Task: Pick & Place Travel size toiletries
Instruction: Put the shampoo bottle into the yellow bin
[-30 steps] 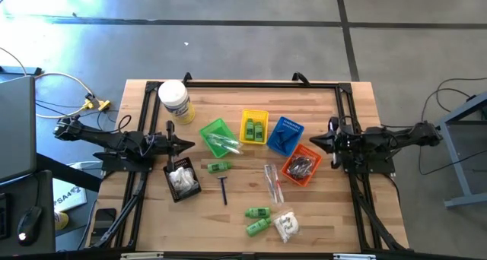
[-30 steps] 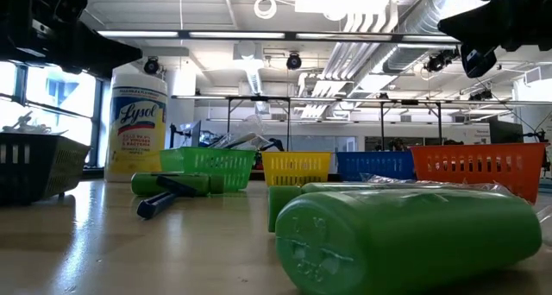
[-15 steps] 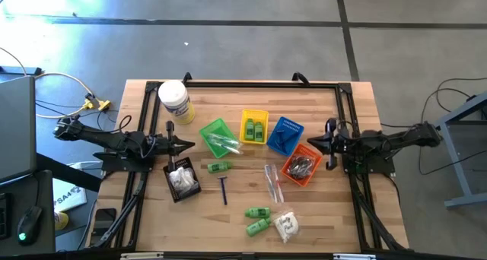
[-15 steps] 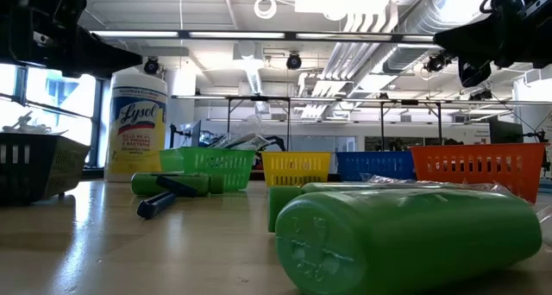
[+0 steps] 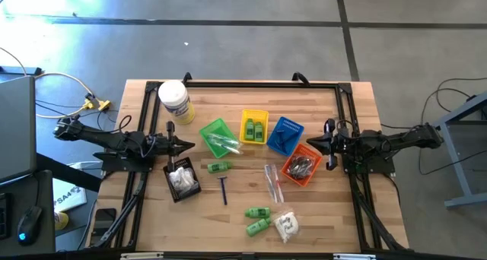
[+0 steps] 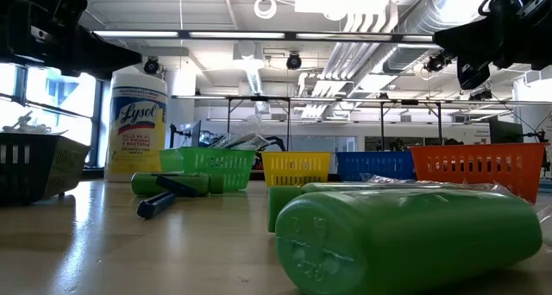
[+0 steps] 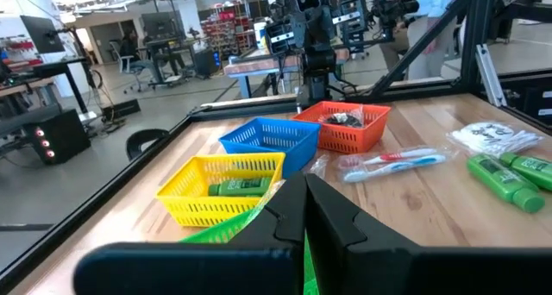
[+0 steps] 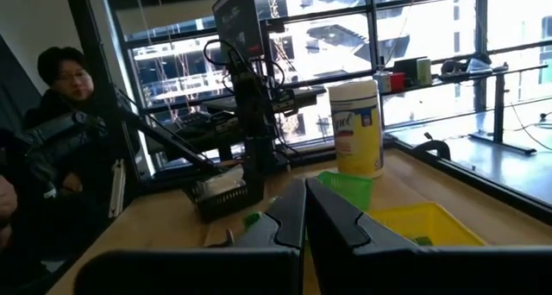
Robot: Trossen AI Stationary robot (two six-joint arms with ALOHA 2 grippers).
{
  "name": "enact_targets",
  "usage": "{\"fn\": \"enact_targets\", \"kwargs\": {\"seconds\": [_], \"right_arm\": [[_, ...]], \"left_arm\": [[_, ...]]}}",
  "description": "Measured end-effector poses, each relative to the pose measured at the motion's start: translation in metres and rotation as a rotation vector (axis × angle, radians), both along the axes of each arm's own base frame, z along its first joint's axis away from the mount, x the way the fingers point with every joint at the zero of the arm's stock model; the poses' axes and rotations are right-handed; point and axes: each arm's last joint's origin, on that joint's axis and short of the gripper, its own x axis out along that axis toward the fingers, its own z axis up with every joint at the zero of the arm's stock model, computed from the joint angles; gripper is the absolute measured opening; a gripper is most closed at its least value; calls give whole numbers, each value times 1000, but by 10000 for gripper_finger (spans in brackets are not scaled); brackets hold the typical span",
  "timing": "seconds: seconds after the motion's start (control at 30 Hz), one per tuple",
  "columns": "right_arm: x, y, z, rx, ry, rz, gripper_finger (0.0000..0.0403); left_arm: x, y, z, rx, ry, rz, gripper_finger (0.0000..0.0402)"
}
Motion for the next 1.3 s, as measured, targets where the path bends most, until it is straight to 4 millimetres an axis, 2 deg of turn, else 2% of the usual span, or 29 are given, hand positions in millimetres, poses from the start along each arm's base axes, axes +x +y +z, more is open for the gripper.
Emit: {"fn": "enact_targets", "kwargs": {"seconds": [0.23, 0.5, 0.73, 0.9, 1.07, 1.2, 1.3], "right_arm": [[0, 1, 1, -4, -6, 25, 4], [0, 2, -1, -4, 9, 50, 4], [0, 1, -1, 24, 5, 51, 4], [0, 1, -1, 24, 7, 48, 4], [0, 1, -2, 22, 15, 49, 4], [1, 1, -5, 15, 54, 48, 4], [1, 2, -8, 15, 76, 47, 4]], "left_arm": [[0, 0, 1, -33, -15, -1, 0], [1, -1, 8, -199, -60, -24, 0], [18, -5, 25, -250, 11, -18, 10], [45, -12, 42, -295, 115, -9, 44], [85, -28, 56, -278, 231, -81, 95], [123, -53, 66, -259, 331, -156, 128], [153, -77, 70, -220, 446, -195, 137]]}}
